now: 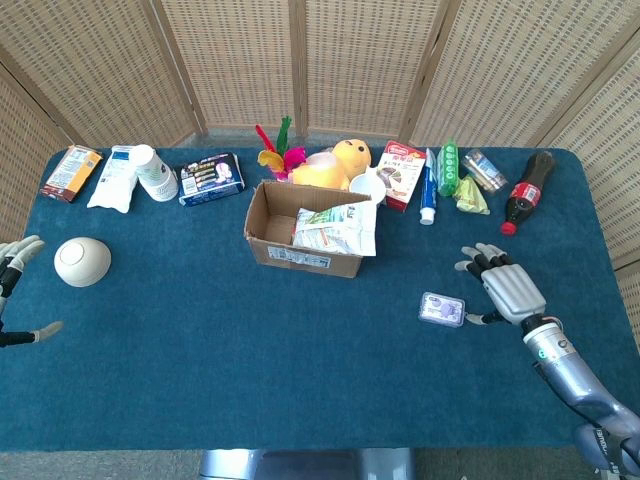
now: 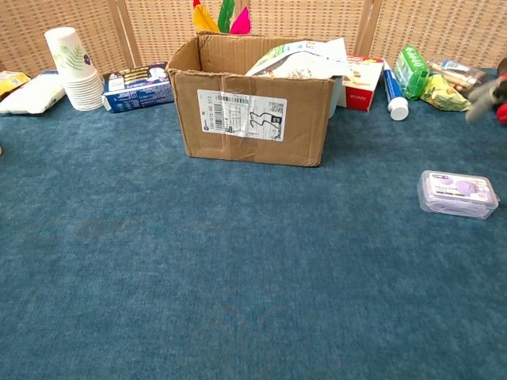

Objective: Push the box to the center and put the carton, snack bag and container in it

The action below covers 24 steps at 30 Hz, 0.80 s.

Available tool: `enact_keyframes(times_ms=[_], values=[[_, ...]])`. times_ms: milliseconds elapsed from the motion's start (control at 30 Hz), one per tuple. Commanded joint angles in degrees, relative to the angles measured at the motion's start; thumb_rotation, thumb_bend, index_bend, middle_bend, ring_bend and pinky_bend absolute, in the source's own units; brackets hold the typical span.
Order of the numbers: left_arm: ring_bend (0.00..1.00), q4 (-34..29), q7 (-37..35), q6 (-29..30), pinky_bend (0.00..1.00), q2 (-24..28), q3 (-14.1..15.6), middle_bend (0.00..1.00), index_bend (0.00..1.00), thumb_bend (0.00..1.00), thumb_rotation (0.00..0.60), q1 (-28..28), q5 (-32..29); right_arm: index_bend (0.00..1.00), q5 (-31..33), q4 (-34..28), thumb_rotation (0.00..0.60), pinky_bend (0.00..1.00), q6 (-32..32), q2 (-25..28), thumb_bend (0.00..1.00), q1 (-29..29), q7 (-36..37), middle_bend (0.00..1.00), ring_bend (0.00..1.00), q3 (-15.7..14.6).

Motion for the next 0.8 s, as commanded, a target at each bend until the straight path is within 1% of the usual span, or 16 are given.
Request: enact_keyframes(times_ms=[33,167,333,500,800], values=[[0.0,0.12,-0.14,0.22,0.07,0.05,0.07,0.0,0.0,0.16,0.6,0.13,0.18,0.28,2.04,0.5,0.6,0.09,-1.61,-1.67,0.2,-0.17,-1.15,0.0,0.0,0.07],[0.0,0.26,-0.33,0.42,0.07,0.06,0.11,0.0,0.0,0.16,0.6,0.24,0.24,0.3,2.92,1.0,0.6,0.09,-1.99,-2.69,0.2,-0.35,-1.32,0.0,0.0,0.49],[0.0,0.29,-0.54,0.51,0.07,0.06,0.14,0.0,0.0,0.16,0.6,0.26,0.38,0.3,4.15,1.37,0.6,0.09,-2.66,-3.5,0.2,-0.54,-1.61,0.0,0.0,1.01],[0.0,0.29,-0.4,0.58,0.07,0.0,0.21,0.0,0.0,0.16,0.6,0.29,0.49,0.31,4.56,1.22,0.6,0.09,-2.99,-3.98,0.2,-0.93,-1.88,0.0,0.0,0.93],[0.0,0.21,-0.24,0.51,0.07,-0.01,0.21,0.0,0.0,0.16,0.6,0.23,0.42,0.31,4.61,-1.76,0.6,0.09,-2.76,-3.69,0.21,-1.38,-2.76,0.0,0.0,1.11]])
